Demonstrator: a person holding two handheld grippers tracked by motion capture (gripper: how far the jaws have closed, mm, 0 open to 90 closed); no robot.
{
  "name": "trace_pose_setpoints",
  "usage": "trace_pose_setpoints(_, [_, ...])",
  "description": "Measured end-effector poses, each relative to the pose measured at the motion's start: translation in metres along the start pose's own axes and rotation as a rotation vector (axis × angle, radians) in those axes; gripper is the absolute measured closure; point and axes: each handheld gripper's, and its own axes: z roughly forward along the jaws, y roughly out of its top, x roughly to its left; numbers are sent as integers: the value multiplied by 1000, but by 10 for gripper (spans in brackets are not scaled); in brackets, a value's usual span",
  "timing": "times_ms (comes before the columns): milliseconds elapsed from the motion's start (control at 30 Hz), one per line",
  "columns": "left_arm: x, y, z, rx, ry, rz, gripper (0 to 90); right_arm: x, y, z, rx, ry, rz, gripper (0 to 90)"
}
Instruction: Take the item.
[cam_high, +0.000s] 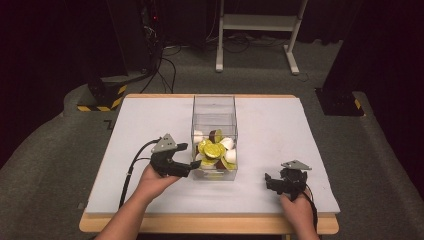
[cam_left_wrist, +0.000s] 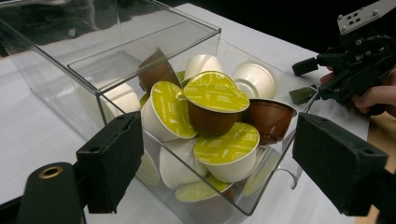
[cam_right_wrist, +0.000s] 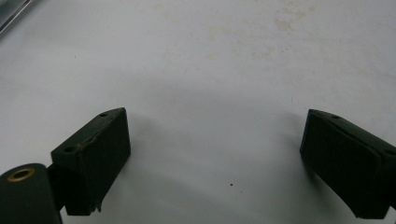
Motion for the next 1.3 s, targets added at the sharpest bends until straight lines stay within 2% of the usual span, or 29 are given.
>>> trace_pose_setpoints(100, [0, 1, 3, 11, -2, 0, 168, 0, 0, 0, 0, 0, -1, 83])
trace_pose_setpoints(167, [-2, 1, 7, 7, -4, -14, 168, 0, 0, 0, 0, 0, -1, 83])
trace_pose_setpoints(333, [-3, 1, 15, 16, -1, -9, 165, 0, 0, 0, 0, 0, -2, 84])
trace_pose_setpoints(533, [-3, 1, 22, 38, 9, 19, 166, 0, 0, 0, 0, 0, -1, 84])
trace_pose_setpoints(733, [-5, 2, 31, 51, 12, 14, 164, 0, 0, 0, 1, 1, 0, 83])
trace_pose_setpoints(867, [-4, 2, 37, 51, 9, -2, 161, 0, 0, 0, 0, 1, -1, 84])
trace_pose_setpoints(900, [-3, 2, 38, 62, 9, 13, 160, 0, 0, 0, 1, 1, -1, 84])
trace_pose_setpoints(1000, [-4, 2, 41, 61, 15, 5, 157, 0, 0, 0, 0, 0, 0, 83])
trace_pose_setpoints(1300, [-7, 2, 53, 85, 23, 47, 177, 0, 0, 0, 0, 0, -1, 84])
